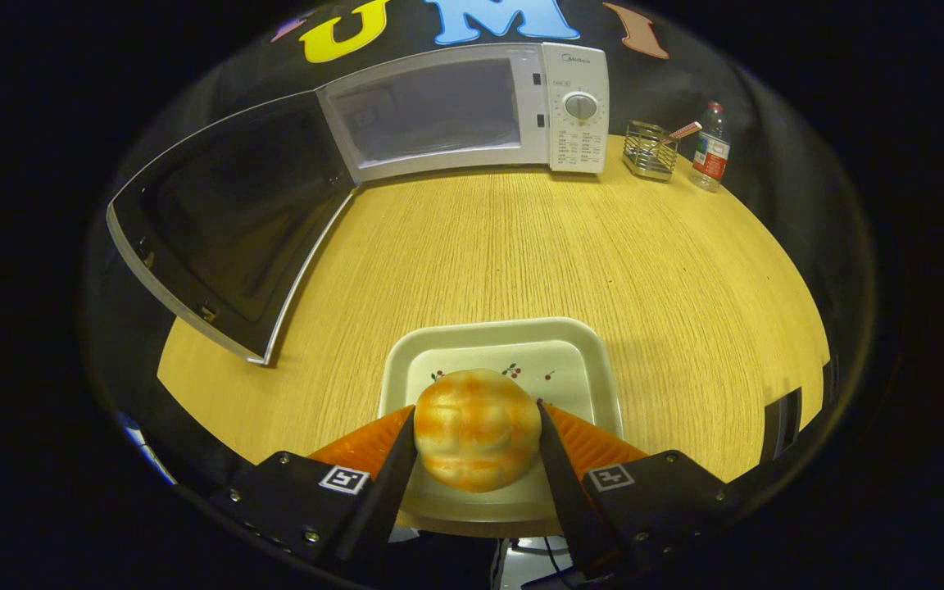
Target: Open the microwave, put the food inside, and close the microwave door.
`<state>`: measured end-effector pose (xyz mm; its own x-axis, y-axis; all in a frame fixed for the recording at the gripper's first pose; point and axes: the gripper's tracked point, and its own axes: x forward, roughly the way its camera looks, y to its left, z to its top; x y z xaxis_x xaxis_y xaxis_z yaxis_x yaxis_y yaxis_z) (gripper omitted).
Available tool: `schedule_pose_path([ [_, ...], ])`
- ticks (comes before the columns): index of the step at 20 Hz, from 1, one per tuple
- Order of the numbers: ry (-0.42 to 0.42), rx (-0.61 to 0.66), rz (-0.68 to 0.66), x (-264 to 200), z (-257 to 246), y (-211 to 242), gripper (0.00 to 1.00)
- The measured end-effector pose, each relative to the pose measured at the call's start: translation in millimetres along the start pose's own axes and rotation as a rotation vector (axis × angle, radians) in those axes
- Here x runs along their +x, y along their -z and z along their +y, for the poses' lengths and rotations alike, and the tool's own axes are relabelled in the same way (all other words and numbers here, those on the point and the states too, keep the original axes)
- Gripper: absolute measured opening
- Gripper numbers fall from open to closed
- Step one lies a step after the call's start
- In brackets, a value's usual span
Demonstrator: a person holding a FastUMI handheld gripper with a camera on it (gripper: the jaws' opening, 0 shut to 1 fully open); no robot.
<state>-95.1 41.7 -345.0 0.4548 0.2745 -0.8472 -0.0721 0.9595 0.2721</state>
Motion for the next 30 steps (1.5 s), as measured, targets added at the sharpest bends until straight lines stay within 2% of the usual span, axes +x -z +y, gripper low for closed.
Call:
schedule_pose_path([
  [6,-0.100,0.149,-0.104,-13.9,18.3,-48.0,0.82],
  [9,-0.116,0.142,-0.176,-22.7,21.9,-80.9,0.81],
  [13,-0.178,0.163,-0.281,-35.8,38.9,-130.9,0.81],
  [17,-0.192,0.175,-0.382,-41.7,49.1,-179.6,0.81],
  [23,-0.265,0.240,-0.489,-30.4,68.0,-237.5,0.81],
  [30,-0.306,0.303,-0.561,-1.0,79.7,-279.0,0.81],
])
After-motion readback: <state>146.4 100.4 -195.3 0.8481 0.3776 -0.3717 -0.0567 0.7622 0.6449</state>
